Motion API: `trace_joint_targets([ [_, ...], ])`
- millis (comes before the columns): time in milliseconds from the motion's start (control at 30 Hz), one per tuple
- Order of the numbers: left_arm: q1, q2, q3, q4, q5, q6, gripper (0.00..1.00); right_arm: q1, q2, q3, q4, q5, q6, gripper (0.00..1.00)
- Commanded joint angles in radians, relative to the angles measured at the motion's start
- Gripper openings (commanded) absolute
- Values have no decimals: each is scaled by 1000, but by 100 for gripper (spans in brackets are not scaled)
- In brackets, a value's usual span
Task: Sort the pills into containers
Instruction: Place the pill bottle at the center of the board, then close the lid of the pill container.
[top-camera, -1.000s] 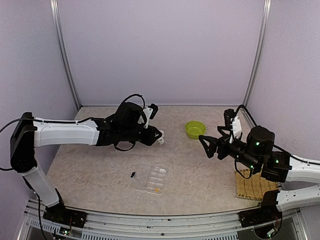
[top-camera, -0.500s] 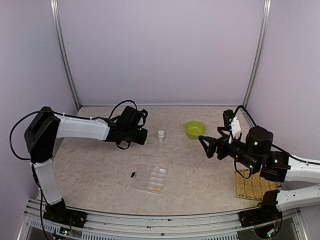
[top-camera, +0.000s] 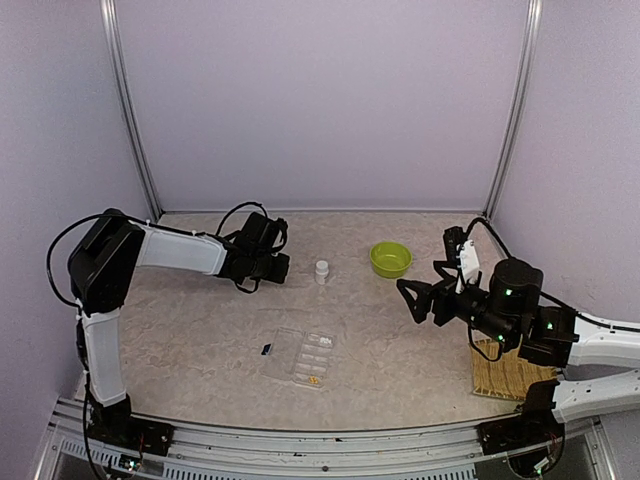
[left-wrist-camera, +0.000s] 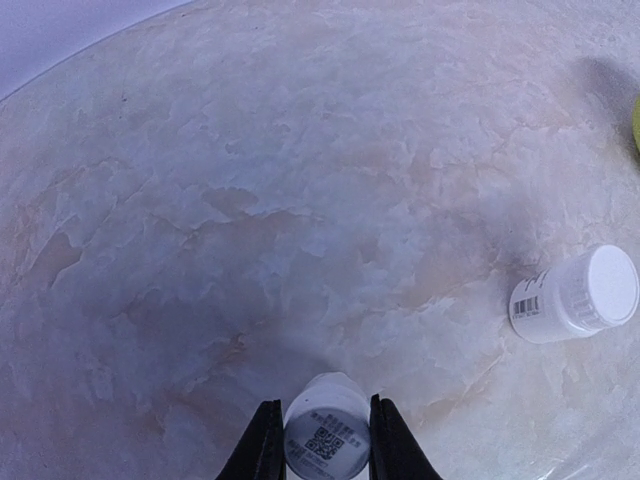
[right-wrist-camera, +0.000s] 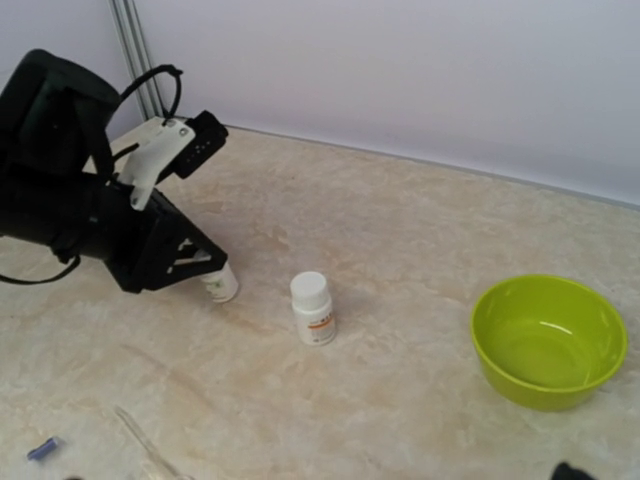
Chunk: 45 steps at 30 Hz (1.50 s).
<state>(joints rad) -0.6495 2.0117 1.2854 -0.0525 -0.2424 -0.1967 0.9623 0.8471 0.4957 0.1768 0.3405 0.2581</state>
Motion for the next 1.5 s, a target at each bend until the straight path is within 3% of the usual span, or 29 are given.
trace_joint_targets([
  [0, -2, 30, 32, 23, 12, 4, 13, -9, -6, -12, 29, -6, 15, 100],
  [200, -2, 15, 28, 25, 4, 3, 33, -10, 9, -14, 39, -10, 17, 100],
  [500, -1, -48, 33, 6, 6, -9, 75, -10, 42, -10, 55, -26, 21, 100],
  [633, -7, -143, -39, 8, 10, -58, 98, -11, 58, -12, 59, -42, 19, 100],
  [867, -30, -383, -317, 94, 127, -206, 99, -10, 144, 3, 82, -147, -6, 100],
  [1100, -82, -590, -540, 136, 200, -392, 99, -13, 336, 75, 108, -305, -36, 100],
  [1467, -150, -741, -781, 253, 290, -651, 99, -13, 627, 240, 106, -418, -12, 94],
])
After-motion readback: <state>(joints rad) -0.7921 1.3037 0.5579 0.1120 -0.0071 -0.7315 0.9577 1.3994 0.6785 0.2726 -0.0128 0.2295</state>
